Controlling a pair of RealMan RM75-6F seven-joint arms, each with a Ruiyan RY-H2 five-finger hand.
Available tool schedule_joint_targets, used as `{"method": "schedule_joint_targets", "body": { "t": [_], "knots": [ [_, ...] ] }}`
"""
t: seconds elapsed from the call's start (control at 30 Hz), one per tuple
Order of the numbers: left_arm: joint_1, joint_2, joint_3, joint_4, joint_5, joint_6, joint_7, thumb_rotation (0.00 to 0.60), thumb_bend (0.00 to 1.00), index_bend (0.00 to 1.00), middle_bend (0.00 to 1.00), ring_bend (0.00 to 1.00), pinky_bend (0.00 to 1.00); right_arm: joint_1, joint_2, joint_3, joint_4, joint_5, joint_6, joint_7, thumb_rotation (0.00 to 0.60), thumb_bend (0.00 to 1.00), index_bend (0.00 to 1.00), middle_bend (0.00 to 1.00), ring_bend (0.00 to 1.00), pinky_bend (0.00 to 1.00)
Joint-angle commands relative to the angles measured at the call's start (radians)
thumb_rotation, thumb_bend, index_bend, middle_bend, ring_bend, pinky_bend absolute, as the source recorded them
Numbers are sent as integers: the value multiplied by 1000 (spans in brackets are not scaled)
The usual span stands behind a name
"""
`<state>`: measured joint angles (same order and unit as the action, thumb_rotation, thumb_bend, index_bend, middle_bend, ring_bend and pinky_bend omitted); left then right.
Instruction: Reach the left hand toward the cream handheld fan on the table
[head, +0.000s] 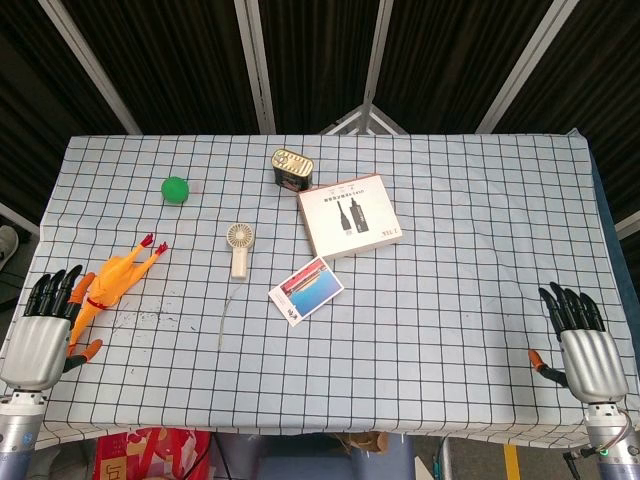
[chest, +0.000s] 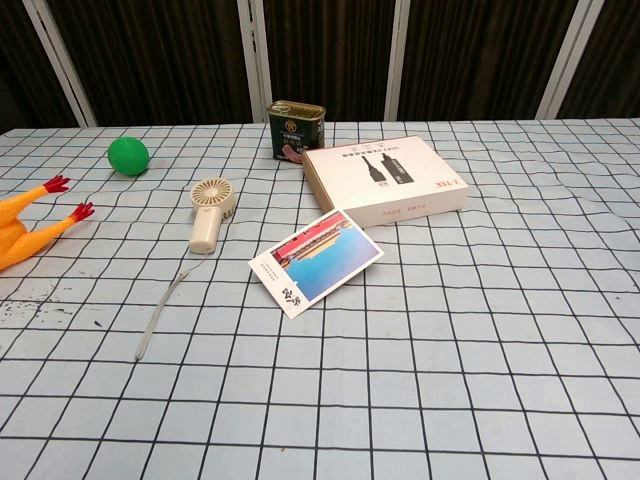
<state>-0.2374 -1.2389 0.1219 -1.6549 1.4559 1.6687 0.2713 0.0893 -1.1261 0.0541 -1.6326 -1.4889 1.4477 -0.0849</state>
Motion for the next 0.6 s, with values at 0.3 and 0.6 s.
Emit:
{"method": "schedule_joint_targets", "body": {
  "t": [0.3,0.6],
  "knots": [
    [2,10,-28,-32,-33,-84,39,600,169,0,1,0,11,-3,3,-1,-4,-1,3,8,600,290,0,0,0,49],
    [-71,-1,-117,-92,-123,-202,148,600,583,0,722,601,619,0,0,-3,-4,-2,-4,3,600,290,0,0,0,49]
  ]
}}
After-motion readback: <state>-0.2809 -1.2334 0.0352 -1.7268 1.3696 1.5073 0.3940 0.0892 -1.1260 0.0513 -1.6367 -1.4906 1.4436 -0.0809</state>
